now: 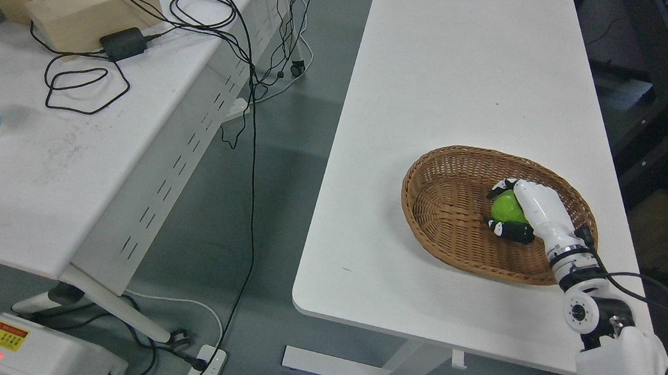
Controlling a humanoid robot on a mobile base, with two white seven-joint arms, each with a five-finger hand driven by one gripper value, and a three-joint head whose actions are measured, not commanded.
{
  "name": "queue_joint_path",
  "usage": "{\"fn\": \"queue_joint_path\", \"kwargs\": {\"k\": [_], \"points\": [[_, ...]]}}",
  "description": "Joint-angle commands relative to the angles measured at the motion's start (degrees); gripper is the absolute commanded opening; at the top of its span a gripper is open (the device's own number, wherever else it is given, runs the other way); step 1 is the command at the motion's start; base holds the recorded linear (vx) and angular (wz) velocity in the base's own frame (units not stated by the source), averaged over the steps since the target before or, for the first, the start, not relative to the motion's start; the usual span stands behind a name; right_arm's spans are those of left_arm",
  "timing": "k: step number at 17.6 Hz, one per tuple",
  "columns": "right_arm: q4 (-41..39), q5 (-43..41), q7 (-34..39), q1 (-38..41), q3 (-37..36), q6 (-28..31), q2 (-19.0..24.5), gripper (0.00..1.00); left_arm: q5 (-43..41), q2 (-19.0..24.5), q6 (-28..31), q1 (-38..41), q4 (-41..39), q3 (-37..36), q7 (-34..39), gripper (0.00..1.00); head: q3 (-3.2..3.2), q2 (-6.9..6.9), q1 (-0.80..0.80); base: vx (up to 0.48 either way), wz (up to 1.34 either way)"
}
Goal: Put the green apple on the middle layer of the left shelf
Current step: 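Close the right hand on the green apple and lift it out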
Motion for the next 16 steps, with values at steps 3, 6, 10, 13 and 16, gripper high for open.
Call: {"fn": "queue_joint_path", "kwargs": {"k": [3, 6, 10, 13, 16], "points": [[-7.27, -3.77, 0.24, 3.94, -7.47, -3.63, -1.12, 0.0, 0.07, 1.0, 0.02, -1.23, 0.0, -0.01, -0.02, 1.0, 0.0, 0.0, 0.0, 0.0, 0.0], [-13.16, -10.44, 0.32, 7.2, -11.86, -3.72, -1.04, 0.0, -0.02, 1.0, 0.02, -1.23, 0.0, -0.01, -0.02, 1.0, 0.0, 0.0, 0.0, 0.0, 0.0], [-16.87, -17.31, 1.29, 10.19, -19.77, -3.02, -1.04, 0.0, -0.02, 1.0, 0.02, -1.23, 0.0, -0.01, -0.02, 1.0, 0.0, 0.0, 0.0, 0.0, 0.0], [-17.13, -22.58, 8.38, 10.98, -27.41, -1.53, -0.69, 0.0, -0.02, 1.0, 0.02, -1.23, 0.0, -0.01, -0.02, 1.0, 0.0, 0.0, 0.0, 0.0, 0.0], [-17.22, -24.7, 12.28, 12.91, -29.28, -1.43, -0.25, 0.0, -0.02, 1.0, 0.02, -1.23, 0.0, -0.01, -0.02, 1.0, 0.0, 0.0, 0.0, 0.0, 0.0]]}}
